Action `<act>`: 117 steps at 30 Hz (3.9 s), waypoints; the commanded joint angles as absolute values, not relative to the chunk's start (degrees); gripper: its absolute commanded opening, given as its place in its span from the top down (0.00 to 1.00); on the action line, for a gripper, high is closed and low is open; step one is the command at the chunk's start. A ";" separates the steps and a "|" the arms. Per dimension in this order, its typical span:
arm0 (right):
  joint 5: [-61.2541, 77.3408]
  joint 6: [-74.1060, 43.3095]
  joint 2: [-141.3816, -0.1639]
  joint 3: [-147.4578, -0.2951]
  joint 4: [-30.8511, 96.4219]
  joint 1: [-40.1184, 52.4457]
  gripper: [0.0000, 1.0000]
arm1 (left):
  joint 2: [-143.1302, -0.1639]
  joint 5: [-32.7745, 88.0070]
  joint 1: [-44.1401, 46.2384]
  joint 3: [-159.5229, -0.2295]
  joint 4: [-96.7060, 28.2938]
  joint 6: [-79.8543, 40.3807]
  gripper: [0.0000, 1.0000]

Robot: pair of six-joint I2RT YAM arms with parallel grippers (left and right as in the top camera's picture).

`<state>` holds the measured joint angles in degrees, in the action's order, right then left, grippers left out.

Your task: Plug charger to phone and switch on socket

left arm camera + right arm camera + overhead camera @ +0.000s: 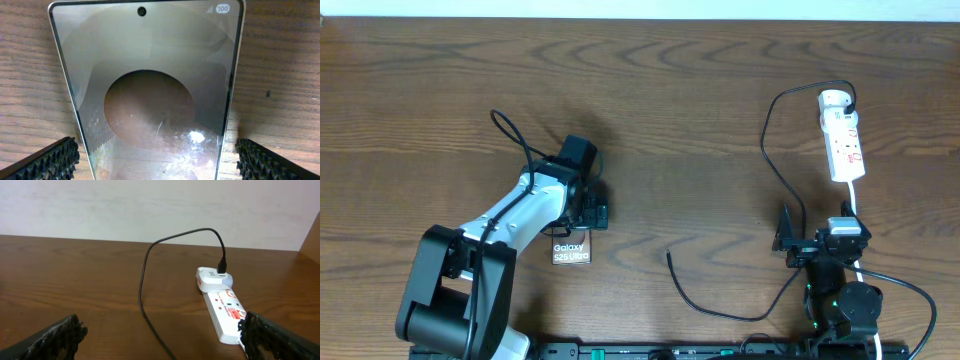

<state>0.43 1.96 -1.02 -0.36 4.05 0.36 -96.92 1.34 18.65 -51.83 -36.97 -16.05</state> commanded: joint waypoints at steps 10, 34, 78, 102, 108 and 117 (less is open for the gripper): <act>0.32 2.42 -0.86 -0.32 4.32 0.84 0.01 | -97.25 0.40 18.68 -51.59 -36.53 -15.11 0.00; 0.32 2.42 -0.86 -0.32 4.32 0.84 0.01 | -97.36 0.58 18.68 -51.51 -36.36 -15.31 0.00; 0.32 2.42 -0.86 -0.32 4.32 0.84 0.01 | -97.86 0.84 18.35 -50.78 -36.29 -15.35 0.01; 0.32 2.42 -0.86 -0.32 4.32 0.84 0.01 | -98.13 0.82 18.35 -49.74 -35.46 -15.35 0.01; 0.32 2.42 -0.86 -0.32 4.32 0.84 0.01 | -98.13 0.82 18.35 -49.36 -35.46 -15.35 0.01; 0.32 2.42 -0.86 -0.32 4.32 0.84 0.01 | -98.13 0.82 18.35 -49.28 -35.46 -15.35 0.01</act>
